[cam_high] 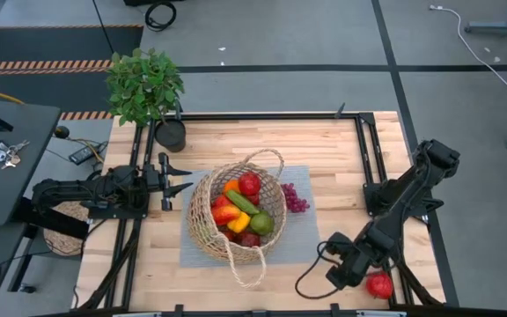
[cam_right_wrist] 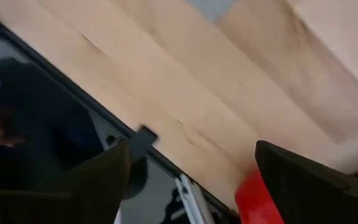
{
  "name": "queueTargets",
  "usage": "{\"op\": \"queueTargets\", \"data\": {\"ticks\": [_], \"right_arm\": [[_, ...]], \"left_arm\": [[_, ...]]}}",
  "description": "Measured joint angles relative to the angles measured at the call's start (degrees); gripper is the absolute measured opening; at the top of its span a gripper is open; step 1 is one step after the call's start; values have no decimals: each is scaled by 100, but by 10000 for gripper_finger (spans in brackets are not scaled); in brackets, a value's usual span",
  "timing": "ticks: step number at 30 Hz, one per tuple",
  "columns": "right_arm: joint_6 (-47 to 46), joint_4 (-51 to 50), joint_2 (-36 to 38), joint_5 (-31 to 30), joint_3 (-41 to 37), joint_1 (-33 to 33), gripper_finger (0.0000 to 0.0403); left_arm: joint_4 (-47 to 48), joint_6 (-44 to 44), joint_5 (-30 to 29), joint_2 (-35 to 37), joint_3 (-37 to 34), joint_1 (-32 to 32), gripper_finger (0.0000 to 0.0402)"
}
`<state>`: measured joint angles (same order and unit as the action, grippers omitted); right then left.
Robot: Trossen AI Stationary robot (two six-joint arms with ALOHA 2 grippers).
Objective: Build produce basket
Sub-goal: Put the red apple in the basket
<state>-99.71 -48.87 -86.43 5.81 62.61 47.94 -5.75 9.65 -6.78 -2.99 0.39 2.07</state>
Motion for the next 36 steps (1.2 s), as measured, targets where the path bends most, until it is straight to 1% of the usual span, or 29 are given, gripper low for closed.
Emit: {"op": "queueTargets", "data": {"ticks": [2, 6, 11, 15, 20, 25, 27, 30, 33, 36], "right_arm": [[-100, -31, -197, 225, 51, 104, 347], [-333, -19, -638, 888, 273, 305, 347], [-1022, -35, -1003, 1563, 609, 583, 347], [-1542, -178, -1163, 1984, 640, 786, 347], [-1731, -225, -1384, 2419, 640, 886, 347], [-1534, -526, -1684, 3128, 640, 894, 347], [-1414, -613, -1767, 3181, 640, 894, 347], [-1270, -742, -1870, 2994, 640, 887, 347], [-964, -902, -1949, 2961, 645, 808, 347], [-749, -1318, -1933, 2583, 645, 758, 347]], "left_arm": [[-1, -1, -1, 0, 0, 0, 160], [1, 0, 0, 0, 0, 0, 160], [-1, 0, -1, 0, -1, 0, 160], [-1, 0, 0, -1, 1, 0, 160], [-1, 0, 1, 1, -1, 0, 160], [-1, 0, 1, 0, -1, 0, 160], [1, -2, 1, 1, 0, 0, 160], [1, 0, 1, 1, 1, 0, 160], [0, 0, 1, 0, 1, 0, 160], [-7, -1, 0, 1, 0, 0, 160]]}}
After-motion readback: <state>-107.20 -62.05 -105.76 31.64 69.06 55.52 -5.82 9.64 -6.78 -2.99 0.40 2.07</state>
